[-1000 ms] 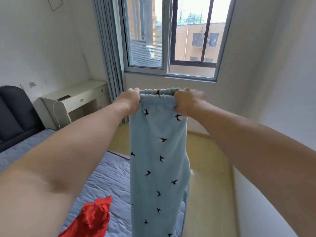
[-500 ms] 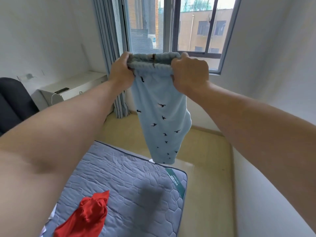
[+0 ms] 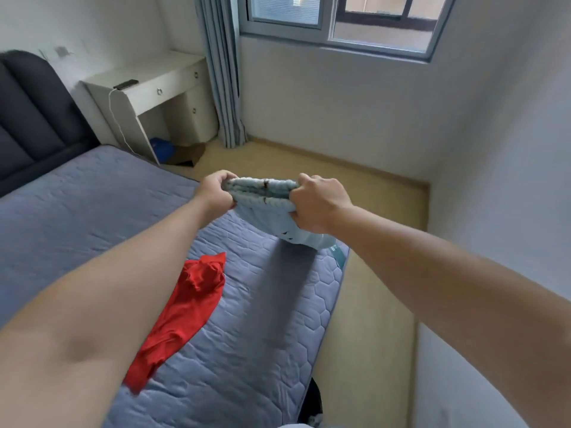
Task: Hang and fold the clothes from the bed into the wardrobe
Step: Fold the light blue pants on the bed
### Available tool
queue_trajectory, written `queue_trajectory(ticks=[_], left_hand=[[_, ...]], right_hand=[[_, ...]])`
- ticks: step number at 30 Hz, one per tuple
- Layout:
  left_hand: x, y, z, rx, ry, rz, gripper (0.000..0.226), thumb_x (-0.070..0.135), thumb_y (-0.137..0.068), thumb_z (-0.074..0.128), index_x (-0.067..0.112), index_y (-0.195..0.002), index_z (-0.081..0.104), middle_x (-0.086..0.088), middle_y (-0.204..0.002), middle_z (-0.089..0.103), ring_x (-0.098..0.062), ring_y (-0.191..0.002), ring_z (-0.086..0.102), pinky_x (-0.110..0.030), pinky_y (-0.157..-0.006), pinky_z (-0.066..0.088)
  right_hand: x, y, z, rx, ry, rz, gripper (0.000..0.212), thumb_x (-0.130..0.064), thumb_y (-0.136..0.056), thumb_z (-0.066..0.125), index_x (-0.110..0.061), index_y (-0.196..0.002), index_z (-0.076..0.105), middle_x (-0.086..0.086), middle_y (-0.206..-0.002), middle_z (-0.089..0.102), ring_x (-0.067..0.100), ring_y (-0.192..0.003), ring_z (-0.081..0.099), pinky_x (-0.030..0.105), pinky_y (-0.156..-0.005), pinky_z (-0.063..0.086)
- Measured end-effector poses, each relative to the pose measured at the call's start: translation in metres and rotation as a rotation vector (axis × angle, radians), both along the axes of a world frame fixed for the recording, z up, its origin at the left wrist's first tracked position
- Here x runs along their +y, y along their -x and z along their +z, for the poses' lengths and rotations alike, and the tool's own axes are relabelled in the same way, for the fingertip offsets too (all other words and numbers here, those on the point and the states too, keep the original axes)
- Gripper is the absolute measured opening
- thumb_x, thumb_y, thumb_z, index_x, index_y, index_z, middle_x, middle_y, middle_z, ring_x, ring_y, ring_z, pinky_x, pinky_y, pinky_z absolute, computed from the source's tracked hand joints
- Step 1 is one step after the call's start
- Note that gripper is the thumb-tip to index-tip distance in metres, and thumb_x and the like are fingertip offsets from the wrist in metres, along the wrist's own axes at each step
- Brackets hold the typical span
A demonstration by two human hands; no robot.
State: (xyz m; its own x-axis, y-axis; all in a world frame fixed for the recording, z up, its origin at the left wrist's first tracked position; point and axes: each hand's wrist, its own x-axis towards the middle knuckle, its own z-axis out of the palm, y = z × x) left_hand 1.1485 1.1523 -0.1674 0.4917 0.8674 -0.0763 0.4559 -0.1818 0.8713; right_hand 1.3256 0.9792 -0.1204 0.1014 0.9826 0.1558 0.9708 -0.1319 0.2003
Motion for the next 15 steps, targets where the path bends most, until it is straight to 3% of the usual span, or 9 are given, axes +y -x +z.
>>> queue_trajectory(ticks=[3,8,12,15], left_hand=[[-0.043,0.059,-0.058,0.238,-0.034,-0.071,0.043,-0.010,-0.072,0.066,0.022,-0.100,0.064,-0.010,-0.098,0.072,-0.033,-0.101,0.068,-0.036,-0.085,0.057],[-0.117,0.141,-0.123,0.432,0.004,-0.169,0.039,-0.007,-0.076,0.059,0.018,-0.103,0.068,-0.009,-0.104,0.073,-0.024,-0.098,0.066,-0.028,-0.082,0.051],[-0.160,0.193,-0.149,0.546,0.043,-0.209,0.045,-0.005,-0.077,0.055,0.018,-0.113,0.068,-0.006,-0.105,0.071,-0.020,-0.094,0.063,-0.024,-0.075,0.047],[-0.182,0.226,-0.163,0.611,0.044,-0.246,0.046,-0.004,-0.077,0.058,0.020,-0.115,0.068,-0.004,-0.106,0.070,-0.024,-0.098,0.063,-0.023,-0.074,0.043]], right_hand=[[-0.031,0.054,-0.052,0.088,0.171,-0.012,0.029,-0.035,-0.090,0.061,-0.015,-0.111,0.068,0.003,-0.110,0.054,0.027,-0.098,0.058,0.034,-0.062,0.035],[-0.081,0.132,-0.123,0.201,0.410,-0.073,0.021,-0.032,-0.081,0.071,-0.017,-0.093,0.060,0.000,-0.100,0.061,0.025,-0.073,0.053,0.028,-0.046,0.030],[-0.120,0.183,-0.166,0.236,0.570,-0.066,0.020,-0.031,-0.080,0.070,-0.018,-0.082,0.054,0.000,-0.090,0.054,0.018,-0.057,0.042,0.029,-0.046,0.032],[-0.143,0.216,-0.188,0.288,0.628,-0.046,0.020,-0.036,-0.087,0.061,-0.018,-0.083,0.054,0.000,-0.087,0.047,0.018,-0.058,0.040,0.031,-0.049,0.033]])
